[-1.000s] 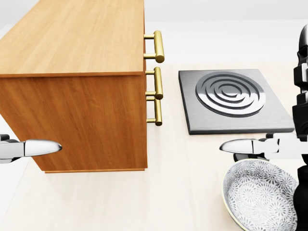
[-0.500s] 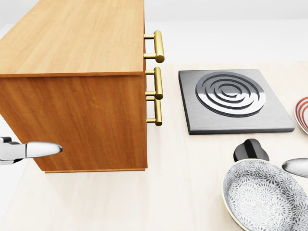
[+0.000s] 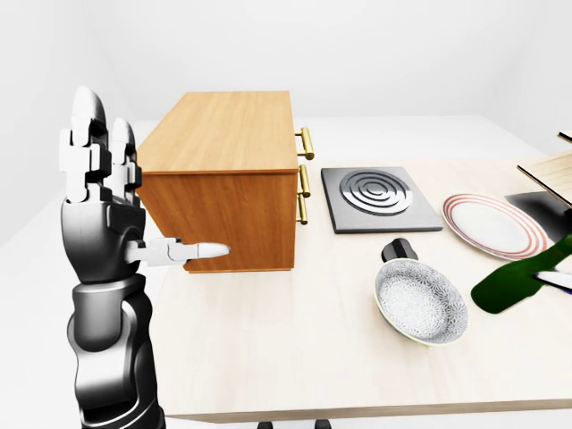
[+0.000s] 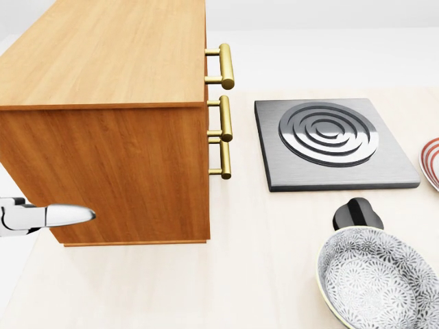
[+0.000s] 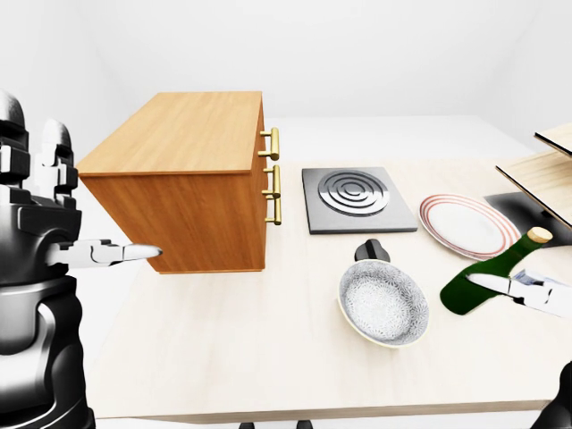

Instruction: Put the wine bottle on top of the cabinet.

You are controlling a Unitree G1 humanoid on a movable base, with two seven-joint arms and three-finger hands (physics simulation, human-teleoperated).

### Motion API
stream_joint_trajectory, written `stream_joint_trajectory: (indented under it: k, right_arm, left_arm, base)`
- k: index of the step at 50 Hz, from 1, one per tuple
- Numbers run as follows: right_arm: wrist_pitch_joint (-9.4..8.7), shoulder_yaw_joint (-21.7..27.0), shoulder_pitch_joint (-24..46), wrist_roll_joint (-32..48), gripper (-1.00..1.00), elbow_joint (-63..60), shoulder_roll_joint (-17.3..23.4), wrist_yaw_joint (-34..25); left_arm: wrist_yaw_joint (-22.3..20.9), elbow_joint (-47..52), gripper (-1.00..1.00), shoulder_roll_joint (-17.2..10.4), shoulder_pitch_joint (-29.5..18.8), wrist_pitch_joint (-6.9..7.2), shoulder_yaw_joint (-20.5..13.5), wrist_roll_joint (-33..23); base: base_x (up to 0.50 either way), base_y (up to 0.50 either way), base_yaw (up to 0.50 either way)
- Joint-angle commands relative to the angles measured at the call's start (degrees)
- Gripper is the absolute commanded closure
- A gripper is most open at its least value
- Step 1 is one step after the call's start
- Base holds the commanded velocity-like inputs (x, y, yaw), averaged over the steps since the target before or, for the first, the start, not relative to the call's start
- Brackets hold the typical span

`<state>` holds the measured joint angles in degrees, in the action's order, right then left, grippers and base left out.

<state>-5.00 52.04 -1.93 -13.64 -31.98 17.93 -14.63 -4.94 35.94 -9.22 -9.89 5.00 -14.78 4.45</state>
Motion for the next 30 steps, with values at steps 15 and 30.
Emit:
stream_joint_trajectory:
  k: [15, 30]
  right_arm:
    - [0.0, 4.1, -1.63, -1.1, -1.0, 22.8, 5.27, 1.08]
    - [1.29, -4.65, 2.21, -3.15, -1.0, 46.43, 11.36, 6.01]
  left_arm:
    - [-0.5, 0.33, -1.0, 0.61, 0.59, 0.0, 0.72, -0.69]
    - [-0.68, -0.16, -1.0, 0.81, 0.9, 0.0, 0.97, -1.03]
  base:
    - [0.0, 0.0, 0.0]
    - [0.0, 0.0, 0.0]
